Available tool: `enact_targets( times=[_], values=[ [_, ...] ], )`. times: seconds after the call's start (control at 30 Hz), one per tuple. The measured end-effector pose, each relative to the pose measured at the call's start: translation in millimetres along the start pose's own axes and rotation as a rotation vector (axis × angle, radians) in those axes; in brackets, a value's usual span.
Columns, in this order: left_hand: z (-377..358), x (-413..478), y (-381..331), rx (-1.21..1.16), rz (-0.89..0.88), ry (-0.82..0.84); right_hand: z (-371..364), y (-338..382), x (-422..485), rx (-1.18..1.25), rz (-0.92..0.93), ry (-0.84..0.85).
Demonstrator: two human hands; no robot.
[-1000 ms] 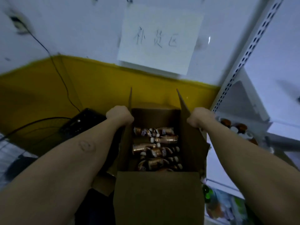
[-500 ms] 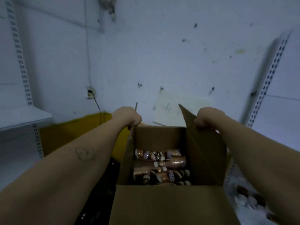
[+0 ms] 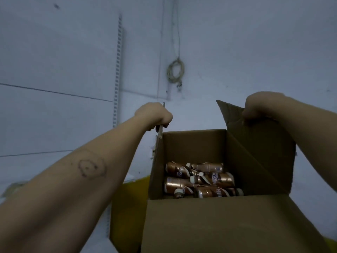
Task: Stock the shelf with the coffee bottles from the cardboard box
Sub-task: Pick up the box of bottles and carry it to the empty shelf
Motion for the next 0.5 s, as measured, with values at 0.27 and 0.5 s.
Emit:
enact_targets(
  times=[0.27,0.5],
  values=[
    [126,-40,86,0.165,0.146,-0.155,73,98,-37,0.108,0.241,-0.114],
    [196,-121,161,0.423,0.433,-0.218,89,205,-77,0.312,0.567,-0.128]
  ],
)
Point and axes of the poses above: each hand's wrist, its own x-axis towards the middle knuckle, its own z-axis out of the back of the hand, y = z × x, the point moved 1 cm from there along x, towards the middle knuckle, and after that the axes turned 9 degrees about -y, right-handed, at the moved point
